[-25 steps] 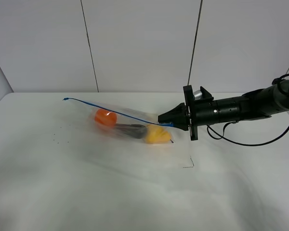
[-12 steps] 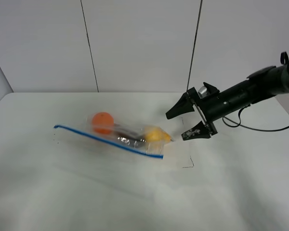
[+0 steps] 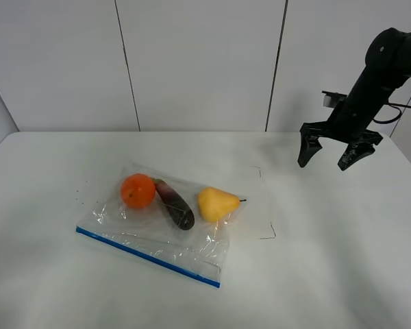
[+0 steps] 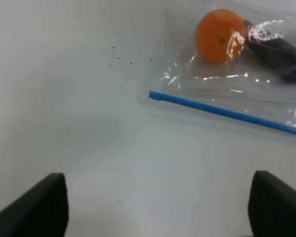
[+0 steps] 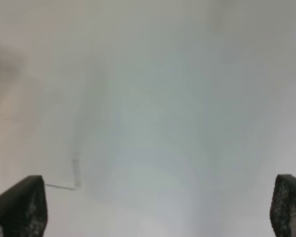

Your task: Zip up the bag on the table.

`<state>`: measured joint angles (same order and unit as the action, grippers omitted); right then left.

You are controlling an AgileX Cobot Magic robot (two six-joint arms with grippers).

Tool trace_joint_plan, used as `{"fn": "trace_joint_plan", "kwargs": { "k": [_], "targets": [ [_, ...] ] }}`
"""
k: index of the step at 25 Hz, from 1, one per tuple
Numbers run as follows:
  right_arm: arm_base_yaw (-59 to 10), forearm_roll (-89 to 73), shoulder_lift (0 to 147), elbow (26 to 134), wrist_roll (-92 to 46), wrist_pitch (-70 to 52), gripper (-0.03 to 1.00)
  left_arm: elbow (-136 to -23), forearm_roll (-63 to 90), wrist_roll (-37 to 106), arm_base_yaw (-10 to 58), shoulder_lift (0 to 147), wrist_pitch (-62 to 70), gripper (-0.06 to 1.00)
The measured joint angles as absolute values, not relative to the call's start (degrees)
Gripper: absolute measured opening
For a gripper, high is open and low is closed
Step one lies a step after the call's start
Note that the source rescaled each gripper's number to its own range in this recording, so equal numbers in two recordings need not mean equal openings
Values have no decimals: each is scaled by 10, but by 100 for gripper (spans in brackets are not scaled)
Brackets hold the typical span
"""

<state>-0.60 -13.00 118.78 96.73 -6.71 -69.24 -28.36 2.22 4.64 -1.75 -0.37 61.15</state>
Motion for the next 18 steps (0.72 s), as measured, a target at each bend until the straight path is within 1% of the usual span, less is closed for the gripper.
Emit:
{"fn": "trace_joint_plan", "kwargs": {
  "k": [3,11,15,18],
  "targets": [
    [14,-111,1181,951,-65,-693,100,-284,22,46,-17,-4,611,96],
    [16,-96,1099,856,-63,-693,100,-284,22,46,-17,-4,611,96],
    [16,-88,1022,765,-63,-693,100,-284,23,46,-17,-4,611,96],
    [16,-78,951,675,-63,-693,100,-284,23,46,-17,-4,611,96]
  ]
}}
